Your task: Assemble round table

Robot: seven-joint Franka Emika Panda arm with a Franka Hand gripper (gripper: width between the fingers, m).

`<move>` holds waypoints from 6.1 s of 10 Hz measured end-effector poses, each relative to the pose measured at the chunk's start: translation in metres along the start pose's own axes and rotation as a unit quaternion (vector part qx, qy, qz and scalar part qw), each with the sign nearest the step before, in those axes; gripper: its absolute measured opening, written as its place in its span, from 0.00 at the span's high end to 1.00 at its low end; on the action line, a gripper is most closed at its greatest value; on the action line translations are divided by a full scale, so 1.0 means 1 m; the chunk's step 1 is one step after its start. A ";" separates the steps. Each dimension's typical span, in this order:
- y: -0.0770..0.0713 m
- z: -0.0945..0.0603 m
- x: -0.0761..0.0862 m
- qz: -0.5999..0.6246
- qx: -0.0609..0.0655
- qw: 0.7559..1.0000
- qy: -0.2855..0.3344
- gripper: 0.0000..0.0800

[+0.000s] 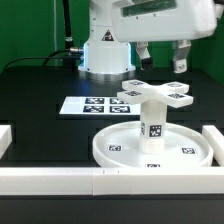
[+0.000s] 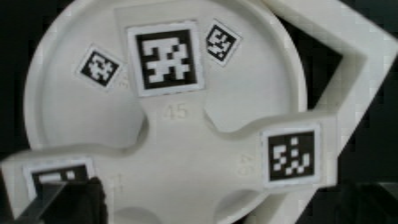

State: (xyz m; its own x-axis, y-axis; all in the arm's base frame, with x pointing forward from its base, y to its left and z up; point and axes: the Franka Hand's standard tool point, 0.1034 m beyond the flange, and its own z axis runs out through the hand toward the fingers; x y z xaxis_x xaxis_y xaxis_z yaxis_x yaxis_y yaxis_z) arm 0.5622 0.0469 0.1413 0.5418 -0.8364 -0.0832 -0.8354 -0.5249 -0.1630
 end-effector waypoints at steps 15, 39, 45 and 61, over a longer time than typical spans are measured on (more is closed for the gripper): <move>-0.004 0.008 -0.002 -0.652 -0.058 0.755 -0.031 0.19; 0.019 0.037 0.008 -0.914 -0.067 0.396 -0.061 0.19; 0.018 0.035 0.011 -0.906 -0.069 0.415 -0.059 0.20; 0.018 0.036 0.014 -0.675 -0.073 0.734 -0.018 0.45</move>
Offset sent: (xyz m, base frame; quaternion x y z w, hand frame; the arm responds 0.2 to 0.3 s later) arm 0.0000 0.0000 0.0000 0.0000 0.0000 -0.1296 0.9916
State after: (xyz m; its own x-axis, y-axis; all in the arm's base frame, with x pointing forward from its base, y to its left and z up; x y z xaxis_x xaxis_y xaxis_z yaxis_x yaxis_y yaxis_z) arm 0.5582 0.0319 0.1020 0.8845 0.4656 0.0301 0.4661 -0.8846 -0.0133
